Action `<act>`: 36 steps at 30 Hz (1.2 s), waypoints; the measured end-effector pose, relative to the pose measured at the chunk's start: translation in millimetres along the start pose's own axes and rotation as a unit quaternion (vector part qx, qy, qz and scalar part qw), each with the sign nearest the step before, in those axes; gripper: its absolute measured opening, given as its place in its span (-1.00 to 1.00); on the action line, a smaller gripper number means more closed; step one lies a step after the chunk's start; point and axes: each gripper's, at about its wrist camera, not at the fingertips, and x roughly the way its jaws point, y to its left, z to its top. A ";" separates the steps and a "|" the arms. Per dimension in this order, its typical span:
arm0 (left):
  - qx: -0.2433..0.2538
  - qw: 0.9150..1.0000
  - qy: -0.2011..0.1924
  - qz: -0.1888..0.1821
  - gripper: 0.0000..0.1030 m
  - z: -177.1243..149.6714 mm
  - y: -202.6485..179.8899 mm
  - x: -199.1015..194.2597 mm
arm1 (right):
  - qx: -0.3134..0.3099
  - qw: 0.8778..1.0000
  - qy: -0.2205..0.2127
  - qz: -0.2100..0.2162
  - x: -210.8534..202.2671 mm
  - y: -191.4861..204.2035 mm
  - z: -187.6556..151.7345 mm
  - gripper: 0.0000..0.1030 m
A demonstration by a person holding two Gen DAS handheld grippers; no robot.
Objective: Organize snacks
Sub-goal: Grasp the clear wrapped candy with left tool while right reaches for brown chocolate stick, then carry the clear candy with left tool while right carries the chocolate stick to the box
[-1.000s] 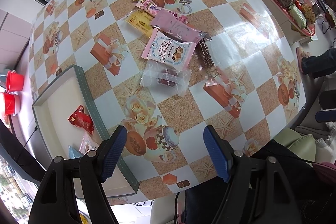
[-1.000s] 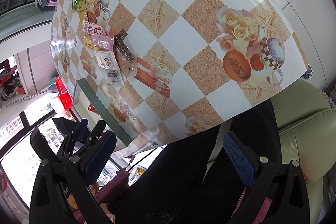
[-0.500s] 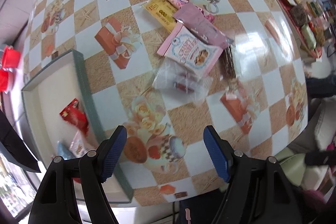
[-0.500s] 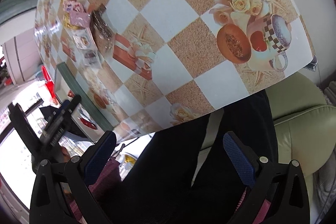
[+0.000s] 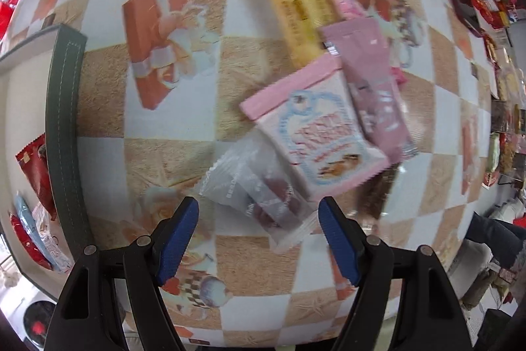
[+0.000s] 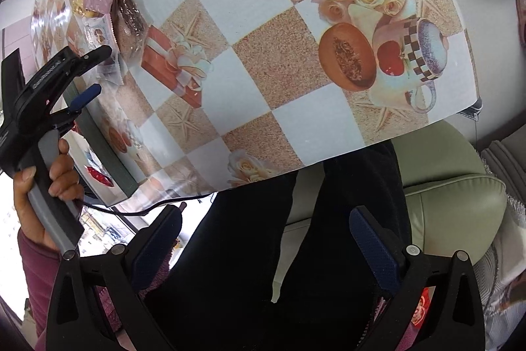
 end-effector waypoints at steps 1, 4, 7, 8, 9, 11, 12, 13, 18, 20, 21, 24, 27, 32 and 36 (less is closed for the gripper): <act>-0.002 1.000 0.001 -0.002 0.52 -1.5 5.5 1.7 | -0.002 1.000 0.000 -0.003 0.2 0.1 0.2 0.99; 0.000 1.000 -0.007 -0.004 0.52 -4.5 14.1 0.2 | -0.006 1.000 0.002 -0.006 2.0 0.7 2.6 0.99; -0.002 1.000 -0.011 -0.005 0.52 -2.9 15.0 0.6 | -0.007 1.000 0.006 -0.008 4.2 2.4 5.9 0.99; -0.001 1.000 -0.011 -0.004 0.53 -1.1 15.0 1.1 | -0.010 1.000 0.008 -0.010 5.5 4.4 6.4 0.99; 0.002 1.000 -0.013 0.000 0.54 1.1 11.6 1.9 | -0.016 1.000 0.010 -0.013 6.9 7.4 6.5 0.99; 0.013 1.000 -0.022 0.013 0.54 3.8 4.9 2.5 | -0.028 0.999 0.009 -0.021 8.9 13.9 5.6 0.99; 0.017 0.999 -0.023 0.018 0.54 5.0 2.0 3.0 | -0.035 0.999 0.008 -0.025 8.2 16.9 5.5 0.99; 0.020 0.999 -0.026 0.025 0.54 6.5 -1.6 2.8 | -0.041 0.999 0.005 -0.028 7.3 19.6 5.7 0.99; 0.028 0.998 -0.041 0.046 0.24 4.3 -12.7 -1.3 | -0.056 0.997 -0.029 -0.048 -2.4 35.7 19.0 0.99; 0.041 0.997 -0.047 0.048 0.12 4.0 -8.2 -4.6 | -0.067 0.995 -0.044 -0.063 -4.0 48.5 31.6 0.99; 0.047 0.996 -0.047 0.053 0.12 3.4 -8.2 -5.4 | -0.072 0.994 -0.051 -0.070 -3.9 54.9 37.7 0.99; 0.047 0.995 -0.056 0.061 0.13 -2.1 8.1 -11.6 | -0.105 0.985 -0.085 -0.107 0.0 85.9 61.9 0.99; 0.049 0.994 -0.070 0.066 0.36 -6.4 15.3 -16.6 | -0.145 0.971 -0.121 -0.143 9.4 120.5 83.9 0.99; 0.050 0.993 -0.067 0.081 0.51 1.8 22.4 -11.6 | -0.174 0.959 -0.154 -0.165 27.8 159.0 111.0 0.99; 0.048 0.994 -0.071 0.068 0.54 9.9 26.1 -4.2 | -0.163 0.952 -0.164 -0.202 36.8 160.6 124.0 1.00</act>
